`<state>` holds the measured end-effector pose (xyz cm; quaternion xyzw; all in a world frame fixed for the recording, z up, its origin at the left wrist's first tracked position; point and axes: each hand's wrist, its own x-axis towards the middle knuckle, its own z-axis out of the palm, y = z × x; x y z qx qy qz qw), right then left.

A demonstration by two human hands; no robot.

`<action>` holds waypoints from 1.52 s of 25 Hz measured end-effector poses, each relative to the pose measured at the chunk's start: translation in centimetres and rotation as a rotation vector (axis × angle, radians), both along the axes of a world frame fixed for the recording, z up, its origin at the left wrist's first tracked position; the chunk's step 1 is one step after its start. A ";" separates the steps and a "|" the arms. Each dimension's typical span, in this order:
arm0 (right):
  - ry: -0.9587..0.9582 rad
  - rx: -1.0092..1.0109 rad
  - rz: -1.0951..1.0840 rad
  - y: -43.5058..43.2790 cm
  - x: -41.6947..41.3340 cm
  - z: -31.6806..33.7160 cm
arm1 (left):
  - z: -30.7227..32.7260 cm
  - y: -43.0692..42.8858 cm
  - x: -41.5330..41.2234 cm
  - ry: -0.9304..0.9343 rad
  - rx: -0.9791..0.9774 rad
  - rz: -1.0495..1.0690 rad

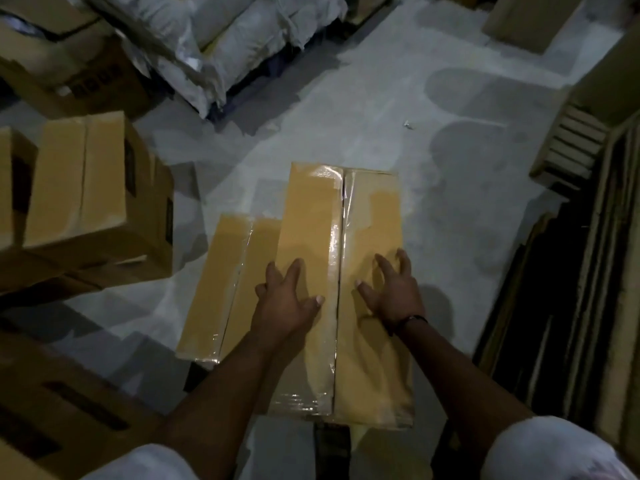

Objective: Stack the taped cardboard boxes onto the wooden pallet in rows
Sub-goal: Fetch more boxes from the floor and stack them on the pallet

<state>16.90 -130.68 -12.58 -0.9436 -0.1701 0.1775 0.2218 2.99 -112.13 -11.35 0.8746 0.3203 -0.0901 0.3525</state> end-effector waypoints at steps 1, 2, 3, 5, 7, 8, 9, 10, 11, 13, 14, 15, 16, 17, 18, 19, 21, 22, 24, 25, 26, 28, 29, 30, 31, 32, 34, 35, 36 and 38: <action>-0.001 -0.011 0.024 0.3 -0.3 0.2 | 0.5 -0.1 0.4 0.037 0.002 0.011; -0.007 -0.031 0.052 0.6 -0.8 0.6 | 1.2 -0.3 0.4 0.053 0.012 0.030; -0.006 -0.046 0.061 0.9 -1.6 1.4 | 2.2 -0.6 0.1 0.055 0.032 0.041; 0.011 -0.063 0.044 1.0 -3.4 4.0 | 4.8 -1.1 -1.3 0.036 0.096 0.053; 0.006 -0.047 0.038 1.0 -5.1 7.3 | 8.3 -1.3 -3.1 -0.006 0.152 0.076; -0.011 -0.018 0.036 1.0 -6.1 9.1 | 10.3 -1.3 -4.0 -0.030 0.174 0.097; -0.031 0.015 0.031 1.1 -7.3 10.9 | 12.2 -1.2 -5.1 -0.051 0.190 0.121; -0.055 0.050 0.043 1.4 -8.8 12.9 | 14.5 -1.0 -6.6 -0.068 0.204 0.153; -0.084 0.085 0.063 1.7 -10.2 14.9 | 16.7 -0.8 -8.2 -0.083 0.215 0.177; -0.149 0.133 0.107 2.4 -13.1 18.6 | 20.9 -0.6 -11.9 -0.109 0.253 0.219; -0.184 0.146 0.138 2.9 -14.8 20.3 | 22.8 -0.7 -14.2 -0.120 0.271 0.252; -0.218 0.161 0.183 3.7 -17.0 22.2 | 24.8 -0.7 -17.1 -0.134 0.293 0.299; -0.250 0.182 0.225 4.4 -19.2 23.9 | 26.4 -0.7 -20.0 -0.152 0.315 0.341; -0.285 0.213 0.258 5.1 -21.4 25.4 | 27.9 -0.8 -22.9 -0.174 0.343 0.388; -0.327 0.253 0.294 6.0 -23.9 26.8 | 29.3 -0.8 -26.0 -0.197 0.380 0.448; -0.354 0.284 0.329 6.8 -26.6 28.2 | 30.6 -1.1 -29.2 -0.213 0.411 0.514; -0.363 0.325 0.429 8.8 -33.3 30.7 | 32.9 -1.5 -36.9 -0.227 0.456 0.662; -0.365 0.332 0.468 9.6 -36.5 31.4 | 33.6 -1.8 -40.4 -0.221 0.486 0.723; -0.379 0.354 0.561 10.9 -43.2 32.2 | 34.3 -2.5 -47.6 -0.192 0.544 0.849; -0.372 0.381 0.625 11.7 -46.7 32.5 | 34.6 -3.0 -51.3 -0.179 0.557 0.916; -0.351 0.406 0.688 12.3 -49.8 32.6 | 34.8 -3.4 -54.6 -0.158 0.565 0.969; -0.270 0.409 0.790 13.1 -55.2 32.9 | 35.0 -4.3 -60.0 -0.105 0.581 1.056; -0.241 0.401 0.838 13.4 -57.4 32.9 | 35.1 -4.8 -62.2 -0.087 0.584 1.100; -0.233 0.398 0.890 13.6 -59.7 33.0 | 35.1 -5.4 -64.5 -0.075 0.586 1.144; -0.238 0.404 0.937 13.9 -61.5 32.9 | 34.9 -5.7 -66.3 -0.065 0.582 1.182; -0.243 0.405 0.975 14.2 -62.9 32.8 | 34.7 -5.9 -67.8 -0.057 0.573 1.216; -0.240 0.395 1.041 15.3 -65.3 32.5 | 34.0 -6.0 -70.3 -0.038 0.547 1.289; -0.236 0.395 1.075 16.0 -66.5 32.2 | 33.6 -5.9 -71.4 -0.026 0.536 1.320; -0.229 0.396 1.104 16.9 -67.4 32.0 | 33.2 -5.6 -72.1 -0.014 0.525 1.344; -0.206 0.383 1.158 18.7 -69.0 31.2 | 32.4 -4.9 -73.4 0.000 0.497 1.388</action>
